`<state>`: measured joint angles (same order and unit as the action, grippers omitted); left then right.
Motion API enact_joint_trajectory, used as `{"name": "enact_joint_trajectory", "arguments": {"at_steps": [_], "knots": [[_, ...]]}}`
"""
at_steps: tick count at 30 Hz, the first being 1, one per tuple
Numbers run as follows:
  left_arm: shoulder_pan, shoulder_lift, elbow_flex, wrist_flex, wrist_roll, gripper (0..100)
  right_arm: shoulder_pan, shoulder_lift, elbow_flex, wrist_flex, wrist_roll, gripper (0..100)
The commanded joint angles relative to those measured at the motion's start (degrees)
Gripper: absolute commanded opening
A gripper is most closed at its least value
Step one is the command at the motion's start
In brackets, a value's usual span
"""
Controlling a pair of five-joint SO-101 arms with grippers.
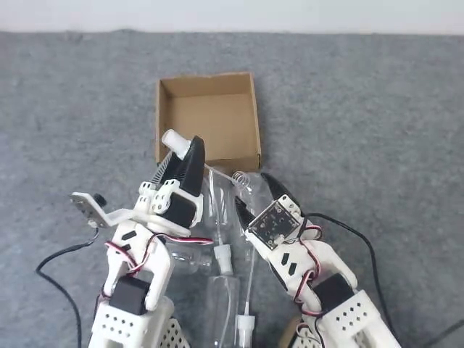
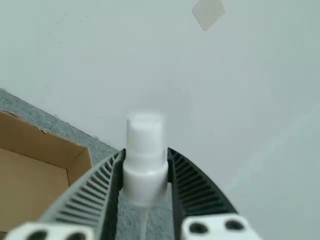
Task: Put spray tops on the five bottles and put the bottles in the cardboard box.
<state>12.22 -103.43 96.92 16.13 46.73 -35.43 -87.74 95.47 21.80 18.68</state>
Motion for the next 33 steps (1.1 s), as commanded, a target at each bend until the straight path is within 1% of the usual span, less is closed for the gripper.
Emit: {"name": "enact_joint_trajectory", "arguments": {"at_steps": [1, 3, 9, 14, 20, 25, 28, 33], "knots": [[0.5, -1.0, -0.5, -1.1, -0.9, 1, -0.1, -1.2, 0.3, -0.9, 0.4, 9.0], [0.6, -1.1, -0.5, 0.1, -0.9, 1, -0.1, -1.2, 0.3, -0.9, 0.4, 9.0], [5.4, -1.1, -0.5, 2.5, -1.0, 1, -0.1, -1.2, 0.7, -0.9, 0.4, 9.0], [7.6, -1.1, -0.5, 4.6, -1.0, 1, -0.1, -1.2, 0.7, -0.9, 0.4, 9.0], [7.6, -1.1, -0.5, 5.7, -1.1, 1, 0.2, -1.2, 0.8, -0.9, 0.4, 9.0], [7.7, -1.1, -0.4, 6.2, -1.2, 1, 2.9, -1.2, 0.8, -1.4, 0.4, 9.0], [8.1, -1.1, -0.4, 6.2, -4.2, 1, 2.5, -1.2, 0.8, -1.0, 0.4, 9.0], [12.4, -1.0, -0.4, 9.0, -6.9, 1, 2.5, -1.2, 0.8, -1.0, 0.4, 9.0]]}}
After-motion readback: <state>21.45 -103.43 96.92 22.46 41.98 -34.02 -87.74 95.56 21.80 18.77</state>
